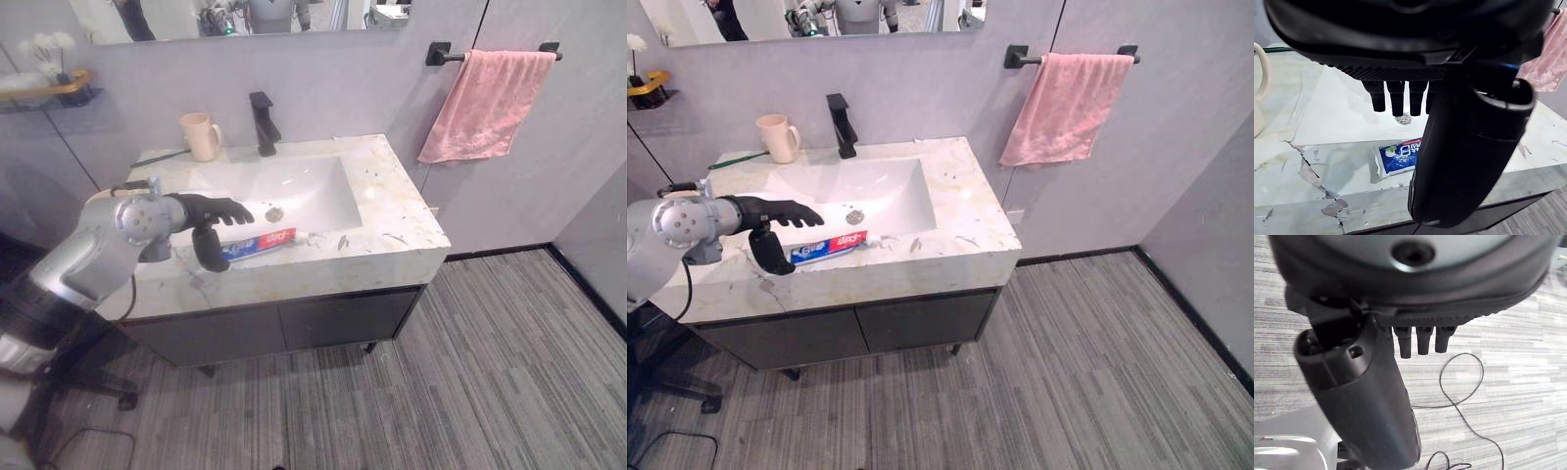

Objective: Organize the bathroom.

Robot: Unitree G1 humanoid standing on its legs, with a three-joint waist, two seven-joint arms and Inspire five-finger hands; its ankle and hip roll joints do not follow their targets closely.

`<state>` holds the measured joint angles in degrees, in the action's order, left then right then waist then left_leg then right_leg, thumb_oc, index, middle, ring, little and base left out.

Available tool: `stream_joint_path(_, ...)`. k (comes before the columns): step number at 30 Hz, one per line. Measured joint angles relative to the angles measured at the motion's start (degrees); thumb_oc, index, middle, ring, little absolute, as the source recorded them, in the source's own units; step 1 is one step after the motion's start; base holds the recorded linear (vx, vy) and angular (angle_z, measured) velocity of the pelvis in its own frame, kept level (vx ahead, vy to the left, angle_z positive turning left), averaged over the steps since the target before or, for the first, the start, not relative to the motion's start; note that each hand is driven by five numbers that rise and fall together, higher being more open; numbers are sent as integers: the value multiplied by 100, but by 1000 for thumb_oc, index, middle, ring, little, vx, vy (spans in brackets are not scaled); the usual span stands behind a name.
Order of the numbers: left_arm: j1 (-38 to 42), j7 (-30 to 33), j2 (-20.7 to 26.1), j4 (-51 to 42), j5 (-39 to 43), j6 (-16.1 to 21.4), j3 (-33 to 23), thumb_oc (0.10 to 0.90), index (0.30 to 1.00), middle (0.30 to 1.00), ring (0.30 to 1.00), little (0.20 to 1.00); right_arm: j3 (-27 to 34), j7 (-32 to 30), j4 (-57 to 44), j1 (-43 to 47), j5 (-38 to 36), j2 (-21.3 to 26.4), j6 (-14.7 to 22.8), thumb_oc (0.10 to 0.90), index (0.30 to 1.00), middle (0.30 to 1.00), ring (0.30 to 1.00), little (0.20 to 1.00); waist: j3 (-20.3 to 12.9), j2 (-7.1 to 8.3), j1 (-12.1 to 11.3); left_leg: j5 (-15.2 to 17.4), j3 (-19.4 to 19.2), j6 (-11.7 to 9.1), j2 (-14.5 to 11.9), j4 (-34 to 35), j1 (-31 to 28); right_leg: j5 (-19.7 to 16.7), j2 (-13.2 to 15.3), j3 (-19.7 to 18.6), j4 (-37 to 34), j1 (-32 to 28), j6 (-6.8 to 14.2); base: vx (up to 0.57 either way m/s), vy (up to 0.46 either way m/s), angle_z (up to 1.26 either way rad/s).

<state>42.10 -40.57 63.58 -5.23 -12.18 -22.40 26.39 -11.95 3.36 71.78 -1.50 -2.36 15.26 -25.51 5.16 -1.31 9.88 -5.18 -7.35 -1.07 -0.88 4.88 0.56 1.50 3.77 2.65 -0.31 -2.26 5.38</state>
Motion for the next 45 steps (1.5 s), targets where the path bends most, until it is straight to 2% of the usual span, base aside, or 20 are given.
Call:
stream_joint_path(4,0,-37,-20,-6,-199,-90,-85,800,900,900,900,900,1,-2,-2,2,37,0,6,800,900,900,900,900,90,-2,3,1,0,-3,-8,0,-4,0,0,0,-9,-3,0,0,0,0)
stream_joint_path(9,1,-208,-21,-100,-216,-416,-106,800,900,900,900,900,-1,-3,1,-4,167,5,7,800,900,900,900,900,185,11,4,2,3,-4,-7,-1,24,-3,0,1,-24,17,0,0,0,0)
stream_joint_path(19,2,-348,-26,-209,-218,-678,-107,800,900,900,900,900,-2,-11,-6,13,167,4,19,800,900,900,900,900,311,32,44,9,6,-9,-6,-3,49,-18,-1,19,-73,15,-3,0,0,0)
stream_joint_path(28,5,-410,-28,-211,-219,-795,-107,800,900,900,900,900,-2,2,-5,9,195,4,18,800,900,900,900,900,331,16,150,12,-4,-12,-8,-3,50,-20,-1,15,-75,27,-2,0,0,0)
stream_joint_path(45,25,-467,-49,-209,-417,-906,-107,800,900,900,900,900,-6,8,-21,32,193,4,18,800,900,900,900,900,513,-24,143,14,-21,-14,-9,-5,120,-29,-3,14,-66,117,2,-2,0,0)
